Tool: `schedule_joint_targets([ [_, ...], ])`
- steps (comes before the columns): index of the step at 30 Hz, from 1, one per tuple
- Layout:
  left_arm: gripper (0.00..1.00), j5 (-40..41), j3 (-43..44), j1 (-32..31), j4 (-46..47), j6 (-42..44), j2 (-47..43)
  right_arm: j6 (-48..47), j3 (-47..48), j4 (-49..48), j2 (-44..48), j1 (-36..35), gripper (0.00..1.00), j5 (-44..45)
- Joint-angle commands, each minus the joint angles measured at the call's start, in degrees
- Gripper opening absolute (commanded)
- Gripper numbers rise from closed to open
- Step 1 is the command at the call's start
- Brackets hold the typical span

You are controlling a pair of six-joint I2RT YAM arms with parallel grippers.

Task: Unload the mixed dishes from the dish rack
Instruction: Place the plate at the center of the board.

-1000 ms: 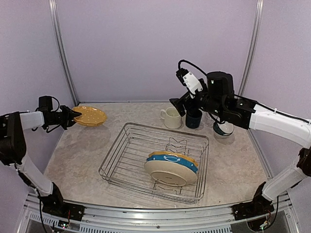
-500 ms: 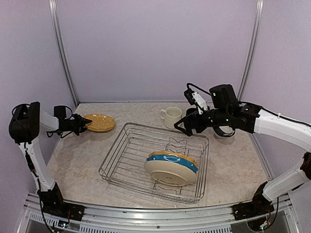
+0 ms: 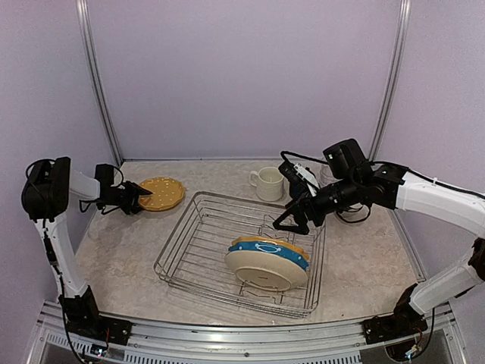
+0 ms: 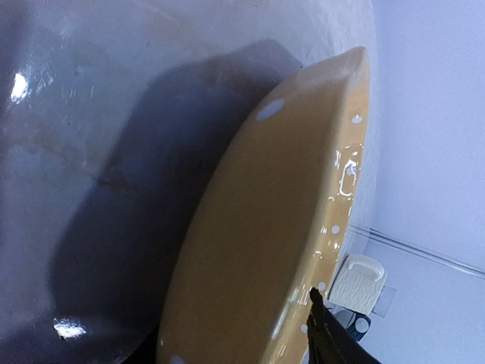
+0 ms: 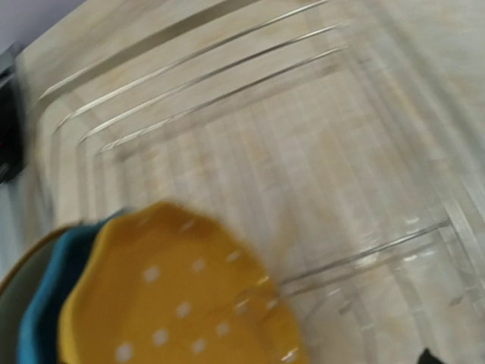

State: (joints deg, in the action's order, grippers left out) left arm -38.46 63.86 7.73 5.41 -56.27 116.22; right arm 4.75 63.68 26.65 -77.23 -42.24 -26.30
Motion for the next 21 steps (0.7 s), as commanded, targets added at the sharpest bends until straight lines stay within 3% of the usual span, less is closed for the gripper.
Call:
schedule_joint_targets([
  [1, 0.56, 3.61, -1.2, -0.15, -6.44, 3.34, -1.74, -7.65, 0.73, 6.85, -0.02, -0.03, 0.93, -7.49],
  [10, 0.74, 6.93, -4.01, -0.25, -12.94, 6.45, -5.89, -13.42, 0.96, 11.47, -2.82, -0.01, 0.71, -6.43],
  [21, 0.87, 13.93, -6.7, -0.33, -22.48, 10.63, -13.37, -14.1, 1.27, 11.12, -3.45, -0.03, 0.68, -5.93],
])
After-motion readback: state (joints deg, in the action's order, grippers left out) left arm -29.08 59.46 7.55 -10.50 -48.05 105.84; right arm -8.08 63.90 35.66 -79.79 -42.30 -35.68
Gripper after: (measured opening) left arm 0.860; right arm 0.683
